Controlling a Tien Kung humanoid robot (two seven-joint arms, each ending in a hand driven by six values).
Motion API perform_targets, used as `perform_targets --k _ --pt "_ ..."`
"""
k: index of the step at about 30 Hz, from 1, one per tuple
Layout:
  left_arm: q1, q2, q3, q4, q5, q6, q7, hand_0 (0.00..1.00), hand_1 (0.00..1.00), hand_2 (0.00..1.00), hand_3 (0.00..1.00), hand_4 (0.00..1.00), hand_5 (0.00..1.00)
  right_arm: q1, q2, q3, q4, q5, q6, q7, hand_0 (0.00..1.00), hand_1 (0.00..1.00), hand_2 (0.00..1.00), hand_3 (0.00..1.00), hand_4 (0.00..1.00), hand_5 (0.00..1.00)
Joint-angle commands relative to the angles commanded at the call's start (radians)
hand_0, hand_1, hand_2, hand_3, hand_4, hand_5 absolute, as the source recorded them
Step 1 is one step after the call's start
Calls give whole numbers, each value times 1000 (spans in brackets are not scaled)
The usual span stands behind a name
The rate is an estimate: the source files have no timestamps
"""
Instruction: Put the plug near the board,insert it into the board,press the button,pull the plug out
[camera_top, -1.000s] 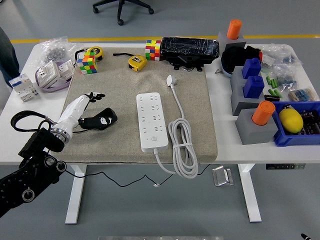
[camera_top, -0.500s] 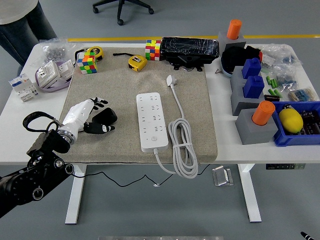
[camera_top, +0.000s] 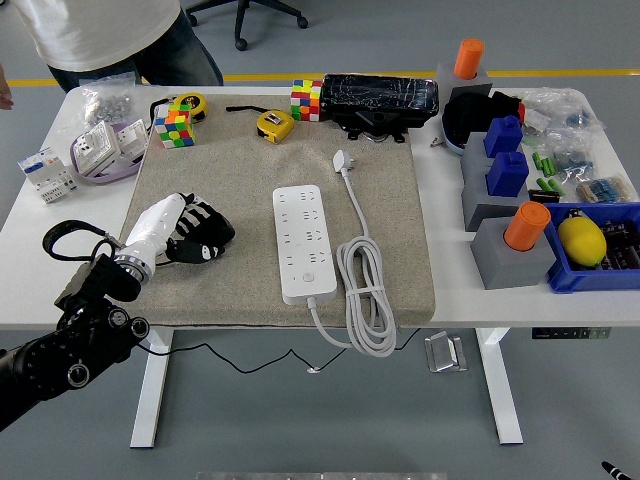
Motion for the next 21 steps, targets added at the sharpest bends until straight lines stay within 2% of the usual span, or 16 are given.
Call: perform_targets --k 3,7,11,13,21 --pt "5 5 -10 -26 -9 0 -8 322 352 462 551 733 2 0 -1 0 1 -1 0 0 612 670 641 573 976 588" --pt "5 12 -19 -77 -60 4 -58 321 343 447 542 744 2 0 -1 0 1 -1 0 0 612 670 641 573 976 588" --pt "-16 17 -2 -101 -140 -24 -159 341 361 444 540 725 2 0 -1 -3 0 0 0 0 612 670 640 573 976 588" --pt "-36 17 24 -101 -157 -41 -184 341 361 444 540 725 2 0 0 -3 0 0 0 0 612 670 640 573 976 588" --pt "-123 8 159 -53 -133 -69 -209 360 377 454 541 725 2 2 -3 -8 0 3 0 0 612 670 640 572 976 588"
